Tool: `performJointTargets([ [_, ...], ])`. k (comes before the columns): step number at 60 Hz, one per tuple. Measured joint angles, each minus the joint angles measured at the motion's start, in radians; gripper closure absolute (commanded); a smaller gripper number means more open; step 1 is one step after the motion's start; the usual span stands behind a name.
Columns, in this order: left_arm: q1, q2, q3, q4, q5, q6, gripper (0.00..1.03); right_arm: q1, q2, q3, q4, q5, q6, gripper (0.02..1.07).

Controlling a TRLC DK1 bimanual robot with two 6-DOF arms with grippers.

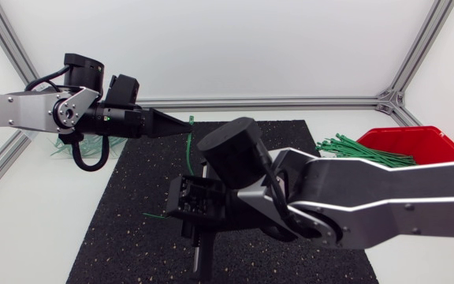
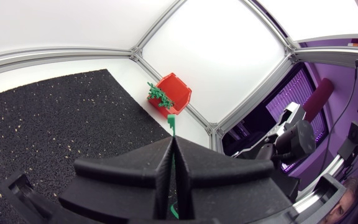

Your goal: Take a green cable tie from the red box, thread the tail through the head to close it, then place it in the transparent bin on the left.

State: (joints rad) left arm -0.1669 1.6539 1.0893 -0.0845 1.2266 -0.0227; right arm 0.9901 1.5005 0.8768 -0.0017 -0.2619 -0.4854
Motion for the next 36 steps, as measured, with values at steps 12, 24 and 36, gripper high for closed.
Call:
performJointTargets([
  [12,-0.01,-0.051,-0.042,0.001,0.0,-0.016,1.0,-0.063,-0.044,0.126,-0.182,-0.113,0.147,1.02],
  [24,-0.054,-0.185,-0.079,0.102,-0.003,-0.133,1.0,-0.078,-0.109,0.171,-0.304,-0.121,0.228,1.02],
  [36,-0.065,-0.243,-0.133,0.257,-0.024,-0.301,1.0,-0.095,-0.174,0.191,-0.383,-0.119,0.29,1.02],
])
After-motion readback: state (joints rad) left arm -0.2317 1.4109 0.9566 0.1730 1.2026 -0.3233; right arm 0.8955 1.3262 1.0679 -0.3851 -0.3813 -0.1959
